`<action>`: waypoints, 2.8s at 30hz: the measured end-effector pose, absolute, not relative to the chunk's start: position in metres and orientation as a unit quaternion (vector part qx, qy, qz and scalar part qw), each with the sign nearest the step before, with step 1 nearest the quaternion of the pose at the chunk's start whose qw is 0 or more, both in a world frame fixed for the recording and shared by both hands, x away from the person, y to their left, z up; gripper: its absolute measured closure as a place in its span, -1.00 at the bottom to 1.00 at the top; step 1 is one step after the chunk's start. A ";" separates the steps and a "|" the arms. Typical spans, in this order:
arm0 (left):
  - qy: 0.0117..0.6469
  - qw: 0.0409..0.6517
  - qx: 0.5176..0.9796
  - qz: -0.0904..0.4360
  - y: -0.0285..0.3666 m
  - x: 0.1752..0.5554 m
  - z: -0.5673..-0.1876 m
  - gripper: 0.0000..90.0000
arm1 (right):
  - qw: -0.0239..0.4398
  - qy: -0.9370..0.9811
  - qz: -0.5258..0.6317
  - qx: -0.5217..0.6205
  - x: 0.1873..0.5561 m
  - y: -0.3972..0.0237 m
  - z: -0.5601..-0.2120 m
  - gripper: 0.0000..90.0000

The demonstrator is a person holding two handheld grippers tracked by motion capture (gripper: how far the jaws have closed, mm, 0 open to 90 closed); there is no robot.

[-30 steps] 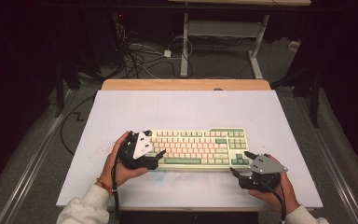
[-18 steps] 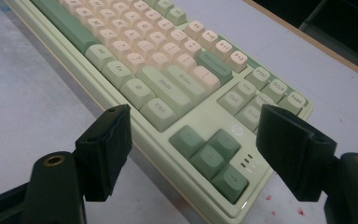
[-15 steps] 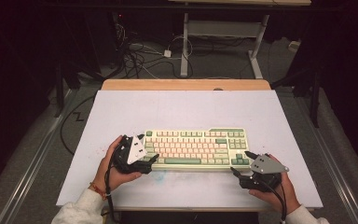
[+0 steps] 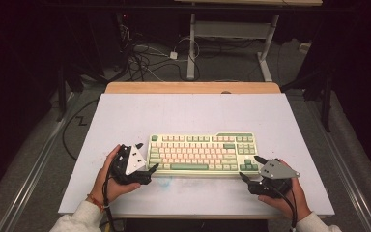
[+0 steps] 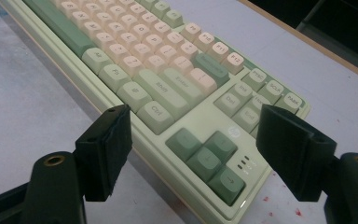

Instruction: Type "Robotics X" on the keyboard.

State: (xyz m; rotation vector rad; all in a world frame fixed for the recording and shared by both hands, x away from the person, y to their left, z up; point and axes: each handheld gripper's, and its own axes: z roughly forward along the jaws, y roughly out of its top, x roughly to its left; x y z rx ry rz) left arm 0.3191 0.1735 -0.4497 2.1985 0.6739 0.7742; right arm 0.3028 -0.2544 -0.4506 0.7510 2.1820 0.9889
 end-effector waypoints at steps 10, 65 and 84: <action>0.275 0.336 0.854 0.285 0.189 0.311 -0.465 -0.64 | 0.308 0.821 0.386 0.287 0.308 -0.255 -0.441 -0.24; 0.291 0.330 0.864 0.245 0.198 0.309 -0.477 -0.63 | 0.231 0.861 0.388 0.233 0.364 -0.205 -0.414 1.00; 0.291 0.328 0.866 0.240 0.197 0.309 -0.479 -0.63 | 0.218 0.873 0.368 0.234 0.366 -0.208 -0.428 1.00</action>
